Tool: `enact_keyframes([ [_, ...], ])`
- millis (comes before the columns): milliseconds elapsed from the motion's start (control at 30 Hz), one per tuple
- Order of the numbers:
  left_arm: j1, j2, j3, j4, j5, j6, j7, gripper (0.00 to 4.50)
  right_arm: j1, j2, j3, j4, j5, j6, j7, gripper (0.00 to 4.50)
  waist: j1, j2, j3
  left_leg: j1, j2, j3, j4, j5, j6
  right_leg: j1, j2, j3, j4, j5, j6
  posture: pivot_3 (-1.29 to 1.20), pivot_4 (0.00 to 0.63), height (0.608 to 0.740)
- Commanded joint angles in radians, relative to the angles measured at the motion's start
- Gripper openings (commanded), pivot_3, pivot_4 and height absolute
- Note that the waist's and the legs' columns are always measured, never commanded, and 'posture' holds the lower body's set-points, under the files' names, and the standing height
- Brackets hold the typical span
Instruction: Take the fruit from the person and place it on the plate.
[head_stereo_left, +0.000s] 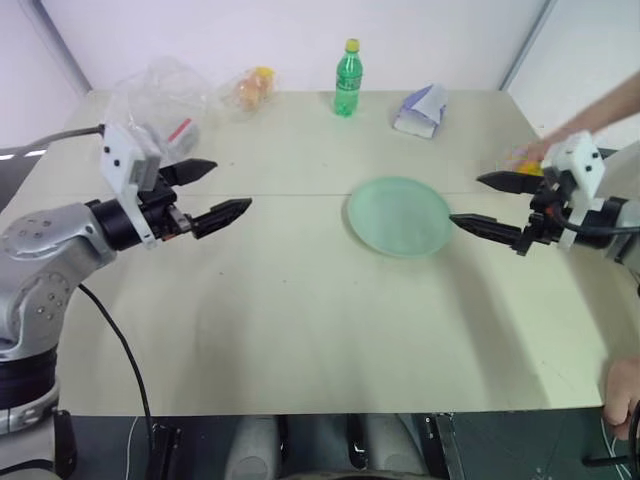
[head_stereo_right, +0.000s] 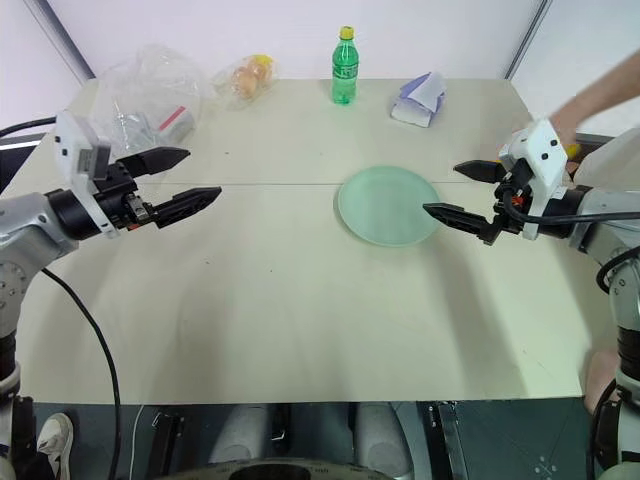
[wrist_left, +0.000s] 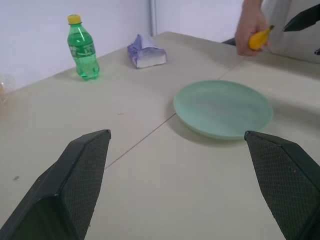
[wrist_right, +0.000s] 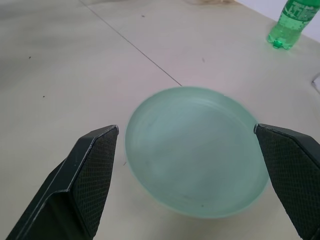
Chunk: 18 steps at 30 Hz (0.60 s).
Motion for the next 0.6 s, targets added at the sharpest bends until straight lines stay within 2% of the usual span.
enact_keyframes([
  [33,-0.033,-0.009,0.021,0.000,0.004,-0.028,0.012,4.50,-0.001,-0.018,-0.031,-0.028,0.010,-0.005,-0.004,4.44,0.000,0.000,0.000,0.000,0.000,0.000,0.000,0.000,0.000,0.000,0.000,0.000,0.000,0.000,0.000,0.00,0.150,0.731],
  [600,-0.030,-0.010,0.031,-0.006,0.010,-0.038,0.019,4.50,-0.019,-0.008,-0.008,-0.013,0.000,-0.021,-0.010,4.44,0.000,0.000,0.000,0.000,0.000,0.000,0.000,0.000,0.000,0.000,0.000,0.000,0.000,0.000,0.000,0.00,0.150,0.731],
])
